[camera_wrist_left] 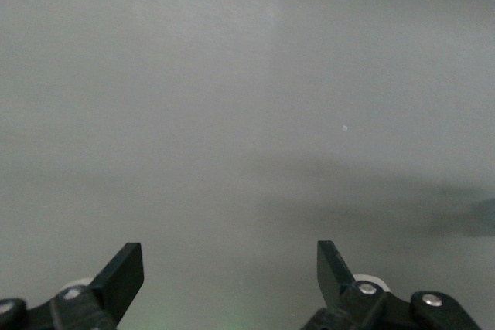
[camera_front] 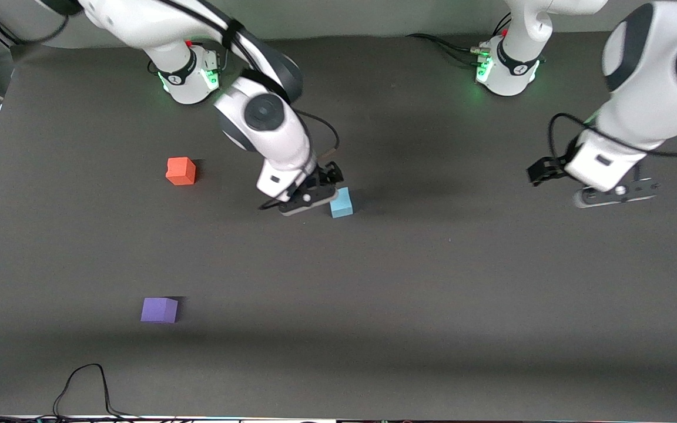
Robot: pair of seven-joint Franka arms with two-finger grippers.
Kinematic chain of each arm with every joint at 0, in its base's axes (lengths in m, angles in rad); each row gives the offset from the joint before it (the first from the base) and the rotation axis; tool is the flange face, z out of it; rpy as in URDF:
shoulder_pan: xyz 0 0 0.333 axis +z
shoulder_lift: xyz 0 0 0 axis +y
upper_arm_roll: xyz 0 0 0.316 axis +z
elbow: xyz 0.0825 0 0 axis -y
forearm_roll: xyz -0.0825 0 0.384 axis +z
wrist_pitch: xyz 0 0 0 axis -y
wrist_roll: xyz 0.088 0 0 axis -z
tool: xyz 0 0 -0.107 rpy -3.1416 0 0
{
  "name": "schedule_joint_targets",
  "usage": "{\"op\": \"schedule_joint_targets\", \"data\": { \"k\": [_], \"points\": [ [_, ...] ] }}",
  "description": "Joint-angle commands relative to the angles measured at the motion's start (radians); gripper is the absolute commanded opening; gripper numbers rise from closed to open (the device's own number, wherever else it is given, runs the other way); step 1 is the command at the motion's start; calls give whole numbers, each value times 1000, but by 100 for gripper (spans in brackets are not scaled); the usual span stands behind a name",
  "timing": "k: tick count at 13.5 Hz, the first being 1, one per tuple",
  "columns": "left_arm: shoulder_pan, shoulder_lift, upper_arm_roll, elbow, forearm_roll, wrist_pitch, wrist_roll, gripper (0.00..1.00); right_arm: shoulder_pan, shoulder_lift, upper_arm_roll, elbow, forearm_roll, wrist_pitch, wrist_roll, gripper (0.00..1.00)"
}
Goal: Place blue block between orange and purple blocks
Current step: 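Raise the left gripper while the right gripper reaches the blue cube, then grasp the blue cube with the right gripper and lift it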
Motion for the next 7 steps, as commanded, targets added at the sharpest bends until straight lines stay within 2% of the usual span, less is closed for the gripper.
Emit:
{"op": "schedule_joint_targets", "data": {
  "k": [1,7],
  "points": [
    [55,-45,-6,-15,19,-4,100,100,-5,164,30,56,-115,74,124,100],
    [38,-45,15,12,42,-9,112,100,16,251,29,55,-149,165,199,100]
  ]
}}
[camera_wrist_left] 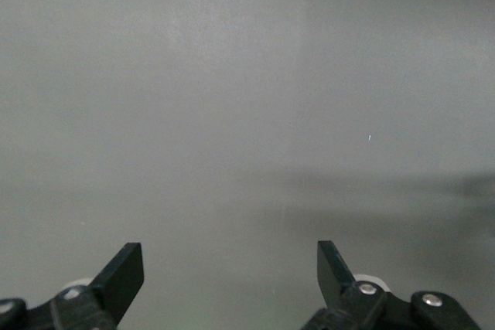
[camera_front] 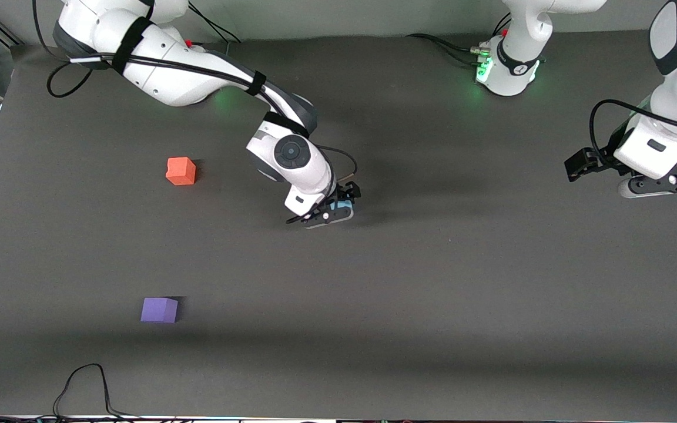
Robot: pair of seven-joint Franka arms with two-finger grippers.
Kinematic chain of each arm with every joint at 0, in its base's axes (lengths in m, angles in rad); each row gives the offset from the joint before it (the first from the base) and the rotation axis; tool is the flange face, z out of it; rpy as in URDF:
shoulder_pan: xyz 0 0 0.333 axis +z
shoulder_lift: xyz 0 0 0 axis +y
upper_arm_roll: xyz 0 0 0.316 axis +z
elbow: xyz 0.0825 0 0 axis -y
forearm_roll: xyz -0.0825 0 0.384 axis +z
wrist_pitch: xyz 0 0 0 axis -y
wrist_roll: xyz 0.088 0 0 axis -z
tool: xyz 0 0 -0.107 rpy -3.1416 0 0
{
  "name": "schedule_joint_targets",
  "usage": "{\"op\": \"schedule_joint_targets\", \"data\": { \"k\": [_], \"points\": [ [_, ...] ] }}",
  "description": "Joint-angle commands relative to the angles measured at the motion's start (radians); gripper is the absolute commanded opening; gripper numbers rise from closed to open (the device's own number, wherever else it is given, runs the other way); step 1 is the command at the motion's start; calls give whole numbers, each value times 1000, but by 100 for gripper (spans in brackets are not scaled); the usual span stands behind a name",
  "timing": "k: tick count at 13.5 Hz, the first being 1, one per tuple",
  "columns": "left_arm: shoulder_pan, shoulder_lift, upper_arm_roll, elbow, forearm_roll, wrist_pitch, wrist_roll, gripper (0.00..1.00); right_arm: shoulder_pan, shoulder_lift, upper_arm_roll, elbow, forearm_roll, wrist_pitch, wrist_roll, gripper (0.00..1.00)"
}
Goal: Place blue block between orange and purple blocks
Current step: 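Grasp the blue cube with the right gripper and lift it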
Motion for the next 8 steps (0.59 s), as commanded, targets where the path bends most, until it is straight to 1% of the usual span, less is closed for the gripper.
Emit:
{"op": "schedule_joint_targets", "data": {
  "k": [1,2,5,6,7,8],
  "points": [
    [-29,-8,18,27,35,-13,14,100,18,27,8,21,-41,8,58,100],
    [-32,-1,25,55,40,-31,11,100,29,33,5,20,-59,8,75,100],
    [-45,34,65,130,42,-90,14,100,31,79,5,18,-160,10,181,99],
    [-43,44,65,142,42,-104,16,100,31,82,5,16,-180,10,184,84],
    [-36,45,67,143,42,-108,24,100,28,82,5,12,-189,8,181,56],
    [-31,45,67,146,40,-108,45,100,23,82,5,13,-189,2,177,36]
  ]
}}
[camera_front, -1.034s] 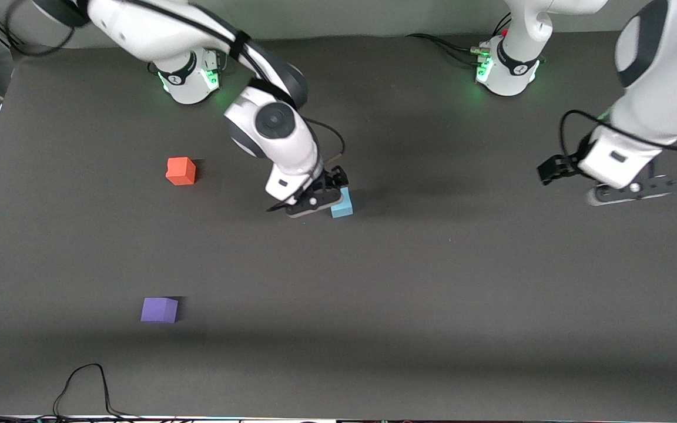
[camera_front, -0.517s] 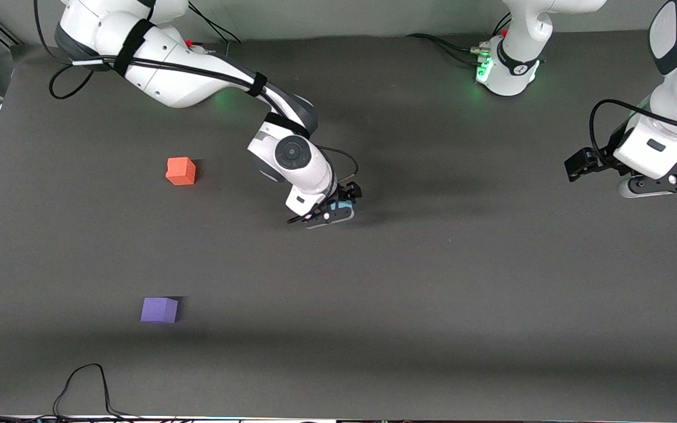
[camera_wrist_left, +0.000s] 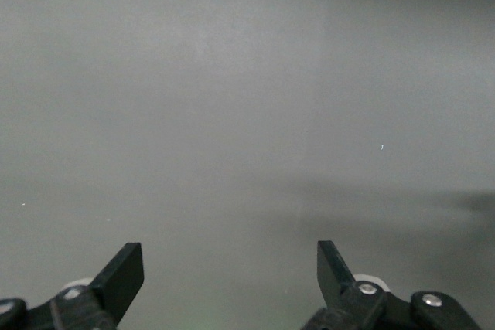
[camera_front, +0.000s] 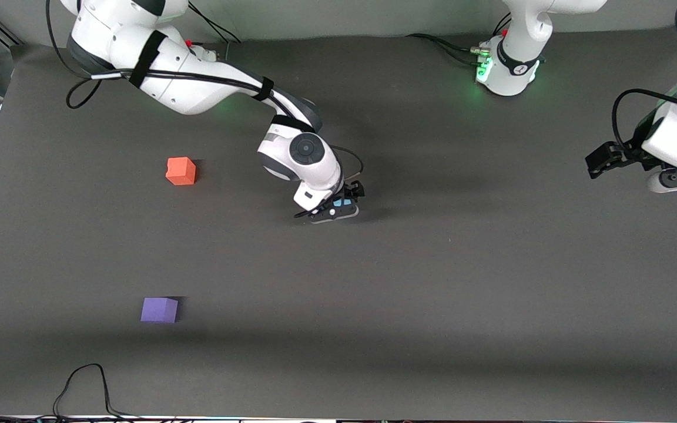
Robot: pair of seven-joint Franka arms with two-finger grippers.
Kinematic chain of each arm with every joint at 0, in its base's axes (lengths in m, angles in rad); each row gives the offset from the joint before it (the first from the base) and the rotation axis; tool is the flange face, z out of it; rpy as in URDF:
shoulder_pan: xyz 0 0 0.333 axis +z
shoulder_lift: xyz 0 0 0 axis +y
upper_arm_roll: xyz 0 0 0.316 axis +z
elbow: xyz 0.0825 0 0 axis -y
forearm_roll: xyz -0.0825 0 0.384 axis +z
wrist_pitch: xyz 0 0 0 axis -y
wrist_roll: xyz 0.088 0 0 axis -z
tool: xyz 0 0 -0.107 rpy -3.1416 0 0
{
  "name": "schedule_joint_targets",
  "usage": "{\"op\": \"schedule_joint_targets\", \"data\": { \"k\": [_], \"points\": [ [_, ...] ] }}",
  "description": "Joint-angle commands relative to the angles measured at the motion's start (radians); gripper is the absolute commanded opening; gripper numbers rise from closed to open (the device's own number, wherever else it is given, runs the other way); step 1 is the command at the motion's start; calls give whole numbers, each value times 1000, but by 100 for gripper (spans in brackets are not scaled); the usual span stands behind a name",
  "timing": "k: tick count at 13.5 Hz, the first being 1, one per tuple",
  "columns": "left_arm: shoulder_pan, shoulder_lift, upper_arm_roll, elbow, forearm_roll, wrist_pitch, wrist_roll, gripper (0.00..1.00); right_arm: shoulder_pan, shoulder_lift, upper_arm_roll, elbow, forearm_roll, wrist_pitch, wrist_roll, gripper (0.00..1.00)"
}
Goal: Place blue block between orange and purple blocks
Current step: 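Grasp the blue cube with the right gripper and lift it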
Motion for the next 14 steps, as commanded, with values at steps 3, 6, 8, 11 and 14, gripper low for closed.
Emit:
{"op": "schedule_joint_targets", "data": {
  "k": [3,6,8,11,14],
  "points": [
    [4,26,20,42,12,-33,75,100,-44,8,13,22,-23,-41,25,21],
    [1,28,20,42,10,-56,76,100,-161,-53,84,22,99,-193,-85,21],
    [4,26,20,42,10,-92,82,100,-191,-199,-6,13,347,-250,-287,22],
    [4,17,40,43,7,-126,118,100,-172,-366,-254,-27,594,-295,-587,22],
    [4,13,66,52,0,-142,117,100,-170,-388,-441,-82,606,-293,-780,23]
  ]
}}
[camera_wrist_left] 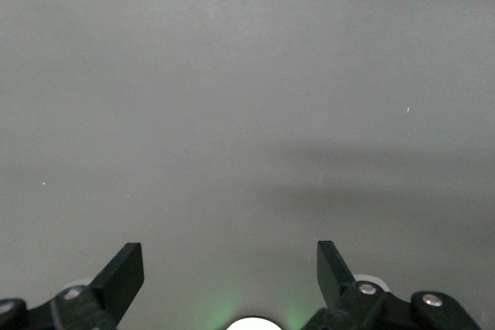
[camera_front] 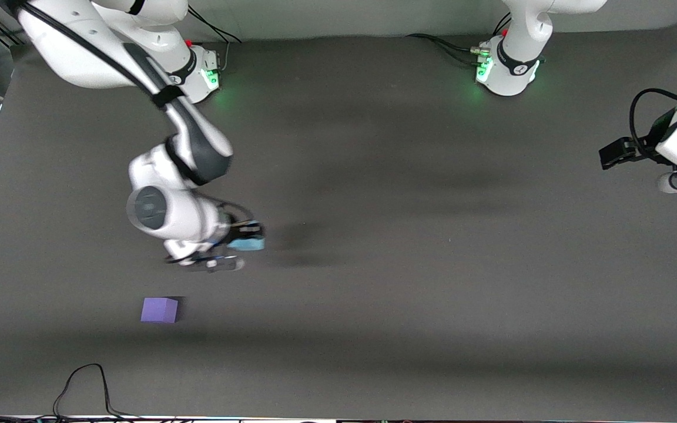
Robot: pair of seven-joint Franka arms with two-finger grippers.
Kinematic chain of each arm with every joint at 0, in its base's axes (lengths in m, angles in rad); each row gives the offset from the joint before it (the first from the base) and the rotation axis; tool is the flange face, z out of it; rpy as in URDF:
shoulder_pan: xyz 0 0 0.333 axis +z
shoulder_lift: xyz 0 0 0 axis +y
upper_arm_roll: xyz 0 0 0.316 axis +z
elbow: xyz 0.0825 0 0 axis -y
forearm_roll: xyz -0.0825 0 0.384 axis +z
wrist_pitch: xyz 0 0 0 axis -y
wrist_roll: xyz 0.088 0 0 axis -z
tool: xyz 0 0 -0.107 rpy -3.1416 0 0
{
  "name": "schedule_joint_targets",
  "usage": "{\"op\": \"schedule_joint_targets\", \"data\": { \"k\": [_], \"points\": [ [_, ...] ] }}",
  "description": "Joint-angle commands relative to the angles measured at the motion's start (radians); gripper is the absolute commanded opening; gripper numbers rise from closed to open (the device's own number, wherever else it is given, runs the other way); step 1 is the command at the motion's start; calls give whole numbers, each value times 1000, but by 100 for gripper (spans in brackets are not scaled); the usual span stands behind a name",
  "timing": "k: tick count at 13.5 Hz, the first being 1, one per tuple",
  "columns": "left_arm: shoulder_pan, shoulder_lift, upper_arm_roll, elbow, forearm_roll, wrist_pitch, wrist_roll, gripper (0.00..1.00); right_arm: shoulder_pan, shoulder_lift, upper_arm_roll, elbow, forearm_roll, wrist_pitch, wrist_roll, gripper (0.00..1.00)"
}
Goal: Place blue block between orange and purple blocks
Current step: 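Carry the blue cube with the right gripper toward the orange cube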
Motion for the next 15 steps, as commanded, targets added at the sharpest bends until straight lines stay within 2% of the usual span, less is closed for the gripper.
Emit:
{"op": "schedule_joint_targets", "data": {
  "k": [1,3,8,15],
  "points": [
    [-5,-5,15,41,1,-40,22,100,19,-22,-148,-99,55,43,-183,24],
    [-5,-4,15,52,1,-55,22,100,21,-24,-206,-187,109,130,-292,25],
    [-17,5,12,48,1,-54,22,100,22,-48,-274,-370,109,297,-381,26],
    [-16,5,12,50,5,-58,24,100,42,-53,-331,-390,95,322,-420,33]
  ]
}}
